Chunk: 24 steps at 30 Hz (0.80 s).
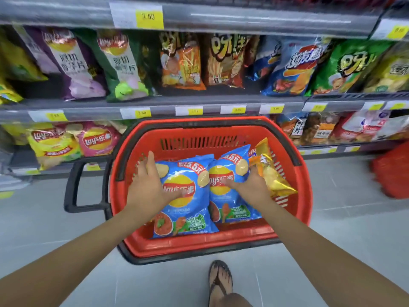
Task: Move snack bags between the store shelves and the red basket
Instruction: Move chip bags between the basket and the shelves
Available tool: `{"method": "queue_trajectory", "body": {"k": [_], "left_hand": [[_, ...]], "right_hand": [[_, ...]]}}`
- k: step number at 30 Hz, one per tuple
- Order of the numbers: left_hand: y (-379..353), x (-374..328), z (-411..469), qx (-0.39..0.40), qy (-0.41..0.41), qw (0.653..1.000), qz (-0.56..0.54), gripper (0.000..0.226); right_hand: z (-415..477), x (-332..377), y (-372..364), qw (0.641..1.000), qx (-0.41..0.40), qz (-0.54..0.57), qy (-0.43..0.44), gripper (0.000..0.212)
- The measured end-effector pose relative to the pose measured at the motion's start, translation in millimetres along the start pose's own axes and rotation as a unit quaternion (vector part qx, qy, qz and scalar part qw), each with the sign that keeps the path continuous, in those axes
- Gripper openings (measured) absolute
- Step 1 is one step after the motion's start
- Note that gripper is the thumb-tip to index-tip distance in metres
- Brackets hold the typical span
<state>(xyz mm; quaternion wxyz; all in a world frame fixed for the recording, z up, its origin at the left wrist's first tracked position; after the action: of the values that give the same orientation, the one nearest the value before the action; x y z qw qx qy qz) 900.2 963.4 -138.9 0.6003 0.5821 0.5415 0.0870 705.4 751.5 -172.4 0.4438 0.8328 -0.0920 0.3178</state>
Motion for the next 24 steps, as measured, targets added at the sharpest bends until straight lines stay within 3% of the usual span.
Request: {"method": "queue_trajectory", "body": {"k": [2,4,6,9,11,17,24], "left_hand": [[-11.0,11.8,-1.5,-0.014,0.06,0.984,-0.169,0.145],[-24.0,23.4,-3.9,-0.003,0.132,0.949,-0.285,0.122],[-26.2,23.2,-5.4,0.023,0.141,0.933,-0.329,0.081],[-1.0,13.1,-12.6,0.008,0.116,0.94,-0.32,0.047],[32.1,-1.0,-16.8,-0.018,0.1,0.944,-0.313,0.046],[160.8,-69.6,-23.0,-0.055,0.084,0.935,-0.339,0.073],[312.3,-195.9,-41.0,-0.095,-0.011,0.92,-0.379,0.052]], "right_hand": [[1.9,-3.6,-5.2,0.999,-0.002,0.035,0.002,0.072],[-3.4,4.3,-2.5,0.999,-0.006,0.027,0.018,0.054],[-11.8,17.4,5.4,0.999,-0.009,0.023,0.036,0.044],[-26.7,39.3,30.5,0.998,-0.026,0.026,0.045,0.041],[-37.7,58.4,54.9,0.997,-0.033,0.048,0.046,0.043],[-75.3,156.5,158.6,0.987,-0.022,0.117,0.11,0.041],[-116.1,296.6,292.5,0.96,-0.014,0.182,0.213,0.036]]}}
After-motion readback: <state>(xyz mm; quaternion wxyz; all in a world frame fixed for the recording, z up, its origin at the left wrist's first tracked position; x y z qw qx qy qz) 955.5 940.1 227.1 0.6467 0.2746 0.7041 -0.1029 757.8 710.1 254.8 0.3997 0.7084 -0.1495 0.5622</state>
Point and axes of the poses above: each hand's wrist, its own z-axis towards the middle knuckle, its own y-axis out of the back of the hand, x = y × z, the point moved 8 cm from there along z, towards the middle knuckle, and after that the axes turned 3 degrees about -z, right-handed, at the moved point
